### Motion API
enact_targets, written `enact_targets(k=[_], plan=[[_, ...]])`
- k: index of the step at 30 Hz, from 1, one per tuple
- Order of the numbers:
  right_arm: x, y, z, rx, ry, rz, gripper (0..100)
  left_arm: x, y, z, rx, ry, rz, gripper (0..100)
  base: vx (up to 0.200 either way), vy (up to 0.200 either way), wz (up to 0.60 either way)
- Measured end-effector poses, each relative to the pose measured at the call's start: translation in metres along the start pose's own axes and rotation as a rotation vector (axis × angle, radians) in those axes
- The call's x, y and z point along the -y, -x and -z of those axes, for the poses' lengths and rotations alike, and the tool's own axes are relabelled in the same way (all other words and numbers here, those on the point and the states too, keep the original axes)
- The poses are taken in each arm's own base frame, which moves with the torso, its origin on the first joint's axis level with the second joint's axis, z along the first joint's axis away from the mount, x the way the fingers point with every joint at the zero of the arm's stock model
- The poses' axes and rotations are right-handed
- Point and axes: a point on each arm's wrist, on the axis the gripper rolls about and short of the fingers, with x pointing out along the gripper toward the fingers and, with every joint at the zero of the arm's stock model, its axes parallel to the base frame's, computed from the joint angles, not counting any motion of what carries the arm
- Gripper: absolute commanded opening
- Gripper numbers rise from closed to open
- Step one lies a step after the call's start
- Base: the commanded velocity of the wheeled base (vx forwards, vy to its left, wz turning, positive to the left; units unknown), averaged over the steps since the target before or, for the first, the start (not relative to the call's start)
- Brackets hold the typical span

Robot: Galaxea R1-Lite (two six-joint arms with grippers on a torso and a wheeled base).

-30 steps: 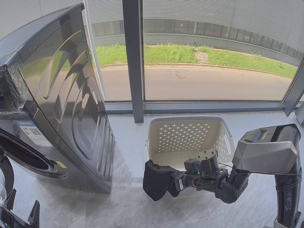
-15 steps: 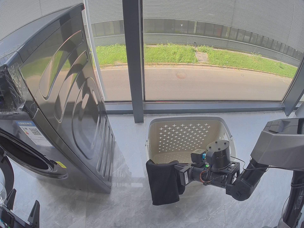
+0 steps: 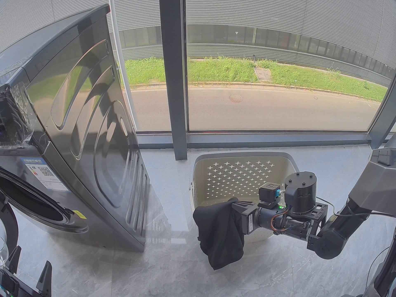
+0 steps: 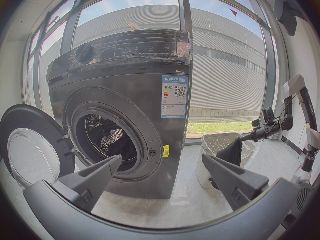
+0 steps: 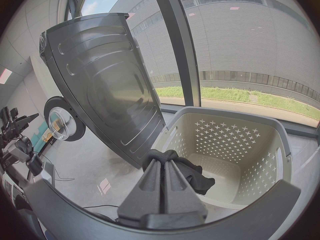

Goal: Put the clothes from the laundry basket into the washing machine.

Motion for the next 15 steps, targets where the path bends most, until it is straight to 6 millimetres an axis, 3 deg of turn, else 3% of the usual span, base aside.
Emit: enact_targets(k=[15], plan=[[-0.003, 0.025, -0.034, 0.129, -0.004, 0.024, 0, 0.0, 0.0, 0.0, 0.0, 0.0, 0.002, 100, 0.0, 0.0, 0.0]])
